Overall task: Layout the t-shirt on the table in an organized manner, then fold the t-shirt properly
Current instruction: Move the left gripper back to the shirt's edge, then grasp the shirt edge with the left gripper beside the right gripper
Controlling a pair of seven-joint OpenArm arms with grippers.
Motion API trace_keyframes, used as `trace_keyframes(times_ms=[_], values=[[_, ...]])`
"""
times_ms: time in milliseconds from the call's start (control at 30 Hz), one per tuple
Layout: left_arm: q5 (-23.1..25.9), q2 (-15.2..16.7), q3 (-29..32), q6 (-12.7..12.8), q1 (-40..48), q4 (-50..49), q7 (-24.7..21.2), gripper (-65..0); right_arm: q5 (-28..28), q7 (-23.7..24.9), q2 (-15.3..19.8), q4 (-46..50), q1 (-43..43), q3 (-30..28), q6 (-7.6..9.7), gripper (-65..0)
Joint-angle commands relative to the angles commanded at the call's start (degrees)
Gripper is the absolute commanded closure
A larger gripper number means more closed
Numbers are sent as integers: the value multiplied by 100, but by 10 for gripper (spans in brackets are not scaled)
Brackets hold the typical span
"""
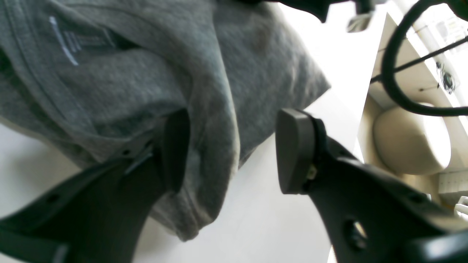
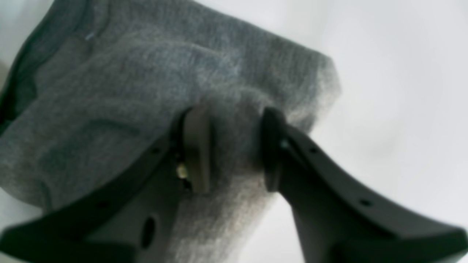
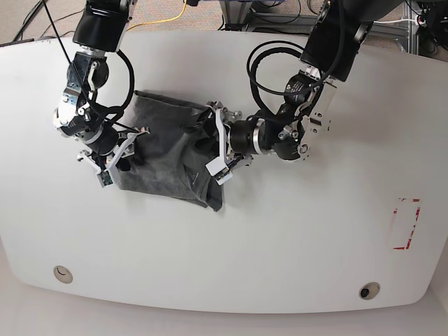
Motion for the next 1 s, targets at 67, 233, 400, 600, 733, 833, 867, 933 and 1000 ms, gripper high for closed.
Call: trace_keyframes(times_ms=[67,233,400,600,733,833,867,933,1000], values=[[0,-97,-9,0,0,-123,0,-253,0,70,0,-158,0,0,0,-109],[0,-246,-18,0,0,-264,0,-253,9,360,35,-422,0,0,0,-106],[0,-484,-18,0,79,-255,-9,-253,0,431,53,-519,-18,0,0,-105],[0,-791,-18,0,79,-264,-123,-253,0,431,53,-501,-18,0,0,-105],[0,-1037,-18,0,97,-273,-369,-253,0,431,53,-484,-18,0,0,-105],[-35,-1178,-18,0,79,-396,-431,-253,0,413,53,-369,-26,0,0,-109],[-44,-1204,-18,-9,70,-422,-431,-253,0,413,53,-316,-35,0,0,-109],[-53,-1275,-18,-9,70,-404,-431,-253,26,378,53,18,-176,0,0,-109],[-53,-1284,-26,-9,70,-273,-413,-253,9,255,44,431,-255,0,0,-113]])
